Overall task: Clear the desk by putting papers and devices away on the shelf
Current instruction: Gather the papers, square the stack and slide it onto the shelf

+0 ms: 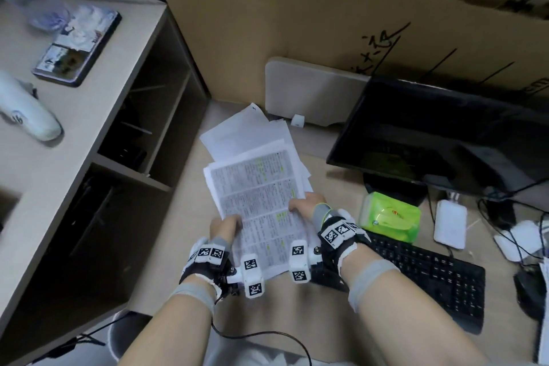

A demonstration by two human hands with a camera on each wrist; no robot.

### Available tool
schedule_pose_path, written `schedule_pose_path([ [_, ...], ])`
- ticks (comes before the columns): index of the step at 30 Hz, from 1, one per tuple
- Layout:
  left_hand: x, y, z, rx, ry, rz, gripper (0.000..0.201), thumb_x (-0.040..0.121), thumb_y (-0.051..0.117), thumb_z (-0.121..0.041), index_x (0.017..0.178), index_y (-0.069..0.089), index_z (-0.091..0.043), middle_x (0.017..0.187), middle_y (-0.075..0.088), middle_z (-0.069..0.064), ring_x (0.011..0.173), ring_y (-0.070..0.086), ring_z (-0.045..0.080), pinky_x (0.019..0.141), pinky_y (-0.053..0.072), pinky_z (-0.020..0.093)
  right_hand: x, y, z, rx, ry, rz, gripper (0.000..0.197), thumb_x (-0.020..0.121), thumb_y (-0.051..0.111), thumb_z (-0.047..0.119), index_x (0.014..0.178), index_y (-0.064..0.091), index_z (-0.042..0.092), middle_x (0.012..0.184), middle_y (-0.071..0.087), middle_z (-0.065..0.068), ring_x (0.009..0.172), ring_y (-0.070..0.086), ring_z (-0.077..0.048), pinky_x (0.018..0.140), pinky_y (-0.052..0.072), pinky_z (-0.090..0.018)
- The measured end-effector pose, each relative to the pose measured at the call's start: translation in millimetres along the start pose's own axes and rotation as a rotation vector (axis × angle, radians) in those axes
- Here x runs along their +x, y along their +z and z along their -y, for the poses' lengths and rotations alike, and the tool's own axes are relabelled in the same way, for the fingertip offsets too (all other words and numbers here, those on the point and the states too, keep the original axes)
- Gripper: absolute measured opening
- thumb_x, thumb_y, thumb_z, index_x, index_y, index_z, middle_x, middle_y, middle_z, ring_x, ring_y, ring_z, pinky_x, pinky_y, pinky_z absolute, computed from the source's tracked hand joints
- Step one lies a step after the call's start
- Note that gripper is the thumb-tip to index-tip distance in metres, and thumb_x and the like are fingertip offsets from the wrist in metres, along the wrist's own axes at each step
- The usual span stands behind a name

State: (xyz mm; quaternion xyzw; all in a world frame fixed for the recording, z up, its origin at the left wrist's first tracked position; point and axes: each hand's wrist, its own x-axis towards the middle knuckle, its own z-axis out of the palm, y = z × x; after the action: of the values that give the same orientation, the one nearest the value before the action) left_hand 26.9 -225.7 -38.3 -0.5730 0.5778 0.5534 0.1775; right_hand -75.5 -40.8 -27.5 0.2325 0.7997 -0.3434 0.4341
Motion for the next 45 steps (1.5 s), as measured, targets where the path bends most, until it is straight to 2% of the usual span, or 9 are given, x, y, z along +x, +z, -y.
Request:
schedule_pose_path([
  [4,1.9,5.7,-29.5,-0.142,0.116,0.021,0.025,0.08,0.058,-0.004,0.105,0.061,-0.004,0.092,0.07,0.011,0.084,0.067,0.027,0.079,0.055,0.037,11.8,-2.8,31.2,0.05,-0.109,-0.14,0.044,0.053,0.061,0.039,0.092,0.07,0.023,0.092,0.074,-0.001,0.092,0.068,-0.028,0.088,0.056,-0.039],
  [12,99.7,21.7,-22.4,-0.09,0.1,0.082,0.064,0.058,0.071,-0.054,0.112,0.066,-0.021,0.127,0.063,0.009,0.11,0.063,0.033,0.097,0.05,0.051,57.3,-1.3,65.4,-0.069,-0.108,-0.092,0.087,0.059,0.066,0.04,0.141,0.039,0.024,0.14,0.051,-0.006,0.126,0.05,-0.032,0.103,0.045,-0.046],
  [16,42.5,15.1,-55.9,-0.06,0.084,0.034,0.08,0.084,0.07,-0.037,0.15,0.029,-0.015,0.152,0.035,0.006,0.137,0.037,0.03,0.111,0.033,0.046,50.6,-5.6,74.3,-0.2,0.0,-0.124,0.105,0.072,0.076,0.031,0.153,0.012,0.012,0.156,0.02,-0.01,0.145,0.022,-0.03,0.115,0.03,-0.046],
  [24,81.2,24.0,-41.0,-0.125,-0.052,0.113,0.112,0.05,0.075,-0.062,0.147,0.033,-0.027,0.152,0.036,0.002,0.136,0.037,0.034,0.109,0.034,0.056,47.6,1.8,68.9,-0.224,0.073,0.042,0.052,0.092,0.056,0.015,0.139,0.037,0.002,0.128,0.055,-0.017,0.102,0.06,-0.031,0.081,0.049,-0.035],
  [28,141.1,23.2,7.7,-0.099,-0.159,0.108,0.103,0.026,0.086,-0.045,0.123,0.058,-0.023,0.136,0.055,0.004,0.119,0.056,0.036,0.096,0.047,0.056,37.8,-2.0,55.2,-0.193,0.015,0.079,0.03,0.09,0.052,0.004,0.12,0.057,0.009,0.106,0.065,-0.01,0.086,0.06,-0.023,0.073,0.046,-0.026],
  [33,40.8,20.4,-36.5,-0.271,-0.051,-0.022,0.075,0.033,0.056,-0.003,0.108,0.055,-0.002,0.065,0.054,0.013,0.052,0.051,0.023,0.051,0.046,0.027,3.2,-21.2,41.5,-0.096,-0.085,0.061,0.022,0.078,0.055,-0.01,0.083,0.061,0.01,0.08,0.056,-0.007,0.056,0.047,-0.016,0.043,0.033,-0.016],
  [38,-33.3,37.3,-64.2,-0.229,0.194,-0.001,0.029,0.072,0.05,0.013,0.096,0.057,-0.002,0.077,0.058,0.014,0.063,0.055,0.025,0.045,0.047,0.021,-32.5,-58.3,23.1,0.071,-0.17,-0.106,0.017,0.079,0.058,-0.008,0.085,0.056,0.008,0.086,0.058,-0.012,0.074,0.056,-0.023,0.061,0.05,-0.025],
  [41,-73.4,52.6,-75.1,-0.217,0.308,0.012,0.029,0.078,0.055,0.009,0.104,0.062,-0.001,0.089,0.064,0.013,0.081,0.059,0.026,0.068,0.047,0.029,-49.7,-86.0,9.5,0.209,-0.202,-0.181,0.017,0.079,0.064,-0.007,0.092,0.058,0.004,0.098,0.059,-0.015,0.088,0.058,-0.024,0.078,0.049,-0.033],
  [45,-126.8,80.8,-78.8,-0.261,0.431,0.04,0.028,0.083,0.055,0.006,0.108,0.055,-0.008,0.086,0.06,0.004,0.075,0.055,0.014,0.06,0.043,0.026,-74.9,-128.6,-14.3,0.378,-0.297,-0.211,0.039,0.077,0.058,-0.016,0.115,0.063,-0.007,0.113,0.066,-0.021,0.091,0.057,-0.022,0.081,0.047,-0.028],
])
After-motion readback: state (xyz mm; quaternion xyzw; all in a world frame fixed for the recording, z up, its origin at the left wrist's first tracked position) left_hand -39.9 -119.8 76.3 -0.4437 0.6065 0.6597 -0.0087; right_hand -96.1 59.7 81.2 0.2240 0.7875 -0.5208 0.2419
